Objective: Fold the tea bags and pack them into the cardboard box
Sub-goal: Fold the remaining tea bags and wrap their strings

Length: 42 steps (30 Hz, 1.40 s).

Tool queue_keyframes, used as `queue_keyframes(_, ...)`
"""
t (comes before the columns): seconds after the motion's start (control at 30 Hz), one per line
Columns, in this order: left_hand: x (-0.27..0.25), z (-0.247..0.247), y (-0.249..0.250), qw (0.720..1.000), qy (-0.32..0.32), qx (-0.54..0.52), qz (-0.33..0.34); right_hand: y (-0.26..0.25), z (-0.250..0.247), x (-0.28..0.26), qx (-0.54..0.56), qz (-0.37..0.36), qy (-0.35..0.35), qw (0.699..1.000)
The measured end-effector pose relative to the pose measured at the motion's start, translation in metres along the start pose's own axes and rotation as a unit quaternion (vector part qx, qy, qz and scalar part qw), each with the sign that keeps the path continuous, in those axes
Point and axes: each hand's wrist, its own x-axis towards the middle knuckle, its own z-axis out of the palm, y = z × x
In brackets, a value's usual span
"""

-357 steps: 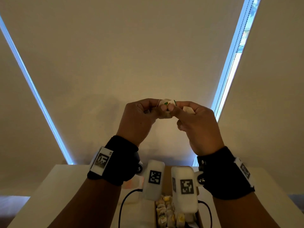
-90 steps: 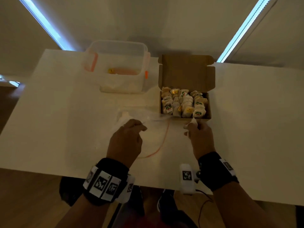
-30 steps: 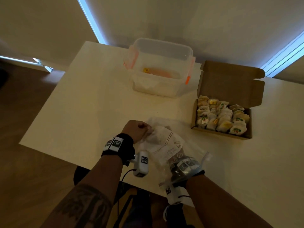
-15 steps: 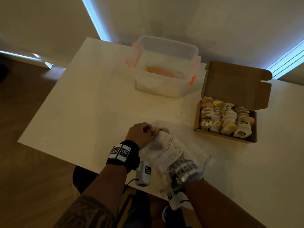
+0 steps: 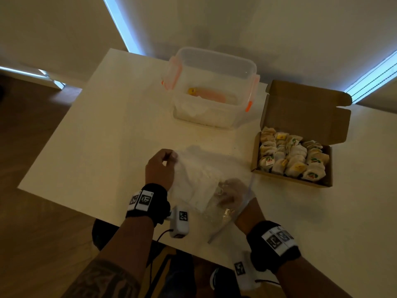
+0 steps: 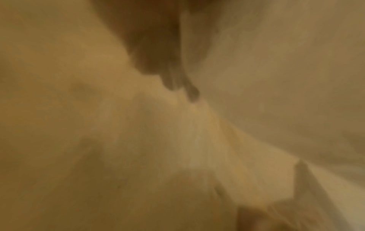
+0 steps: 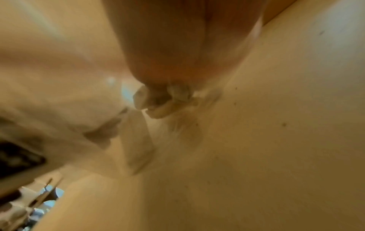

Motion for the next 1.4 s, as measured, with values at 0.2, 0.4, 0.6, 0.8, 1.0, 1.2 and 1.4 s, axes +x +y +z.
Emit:
queue_keyframes(0.2, 0.017, -0.023, -0.009, 0.995, -0.046, -0.034, -0.085, -0.027, -0.032, -0.027, 0.025, -0.078, 0.035, 0.996)
queue_keyframes(0.4, 0.013, -0.037, -0.008, 0.997, -0.051, 0.001, -0.057, -0.028, -0.073, -0.051, 0.091, -0.051, 0.069, 0.992)
queue_keyframes(0.6, -0.018, -0.049, 0.031, 0.993, 0.035, 0.1, 0.049, -0.037, -0.12, -0.073, 0.107, -0.066, 0.157, 0.98)
queue_keyframes(0.8, -0.09, -0.055, 0.082, 0.947, -0.125, 0.222, 0.197, -0.062, -0.131, -0.076, 0.146, -0.101, 0.17, 0.969)
queue_keyframes(1.0, -0.168, 0.013, 0.096, 0.861, -0.243, 0.354, 0.273, -0.07, -0.12, -0.066, 0.125, -0.123, 0.144, 0.974)
queue_keyframes(1.2, -0.148, -0.008, 0.087, 0.878, -0.18, 0.326, 0.3, -0.078, -0.109, -0.064, 0.138, -0.149, 0.114, 0.972)
queue_keyframes(1.4, -0.112, -0.065, 0.124, 0.896, -0.095, 0.327, 0.286, -0.086, -0.11, -0.072, 0.196, -0.187, 0.09, 0.958)
